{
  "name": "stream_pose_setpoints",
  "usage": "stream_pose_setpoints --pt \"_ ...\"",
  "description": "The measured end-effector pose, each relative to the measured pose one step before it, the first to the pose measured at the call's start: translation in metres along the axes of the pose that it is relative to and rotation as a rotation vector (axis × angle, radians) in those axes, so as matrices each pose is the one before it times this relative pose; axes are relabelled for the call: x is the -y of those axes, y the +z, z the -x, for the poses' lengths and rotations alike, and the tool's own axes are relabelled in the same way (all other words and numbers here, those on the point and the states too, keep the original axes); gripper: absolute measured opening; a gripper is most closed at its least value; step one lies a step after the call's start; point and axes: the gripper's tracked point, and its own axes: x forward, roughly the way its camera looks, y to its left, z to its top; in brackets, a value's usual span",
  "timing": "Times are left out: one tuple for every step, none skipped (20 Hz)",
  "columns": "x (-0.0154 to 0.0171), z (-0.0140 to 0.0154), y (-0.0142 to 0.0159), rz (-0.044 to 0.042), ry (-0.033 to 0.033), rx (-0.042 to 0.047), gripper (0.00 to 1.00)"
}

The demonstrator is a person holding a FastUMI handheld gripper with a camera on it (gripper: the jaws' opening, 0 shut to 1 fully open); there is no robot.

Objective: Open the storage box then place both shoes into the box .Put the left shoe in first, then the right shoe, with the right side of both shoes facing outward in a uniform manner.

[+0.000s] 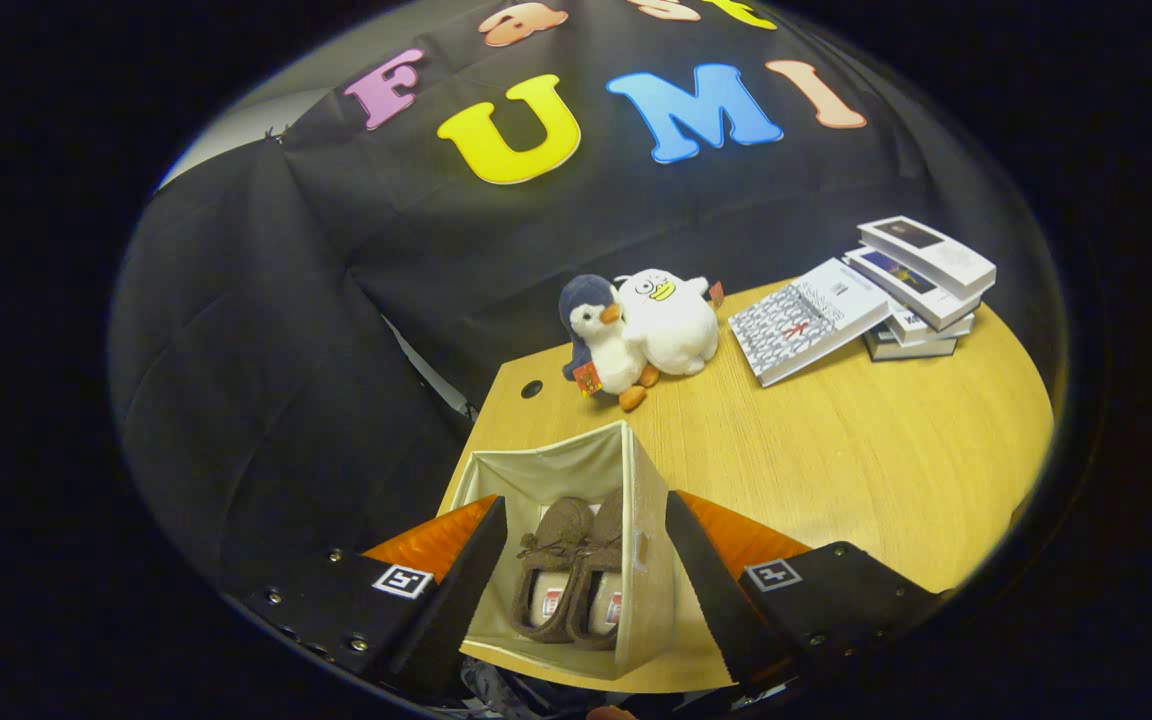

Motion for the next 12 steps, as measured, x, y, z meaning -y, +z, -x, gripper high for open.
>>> stream_pose_setpoints --pt "0.00382 0.00862 0.00713 0.02718 -0.00302 0.02824 0.98" --pt "0.00284 0.00702 0.00785 0.02229 0.00082 0.02692 0.98" --pt "0.00393 0.00701 0.00806 0.01338 -0.00086 0.02946 0.98" --pt "0.00423 0.00762 0.00903 0.01513 0.00007 0.02682 0.98" --pt "0.00488 0.00762 0.00813 0.01553 -0.00541 0.02823 0.98" --pt "0.00757 0.00712 0.00932 0.01977 -0.01504 0.02755 0.98" --pt "0.00762 0.00757 0.00737 0.02984 -0.01179 0.02559 0.98" --pt "0.00709 0.00565 0.00878 0.02858 -0.01344 0.02740 0.98" --pt "0.00750 0.00716 0.00684 0.03188 -0.01554 0.02506 0.98" --pt "0.00800 0.00629 0.00703 0.03470 -0.02236 0.02441 0.98" --pt "0.00921 0.00685 0.00738 0.03909 -0.02227 0.02745 0.97" --pt "0.00835 0.00573 0.00689 0.03818 -0.02393 0.02370 0.98"
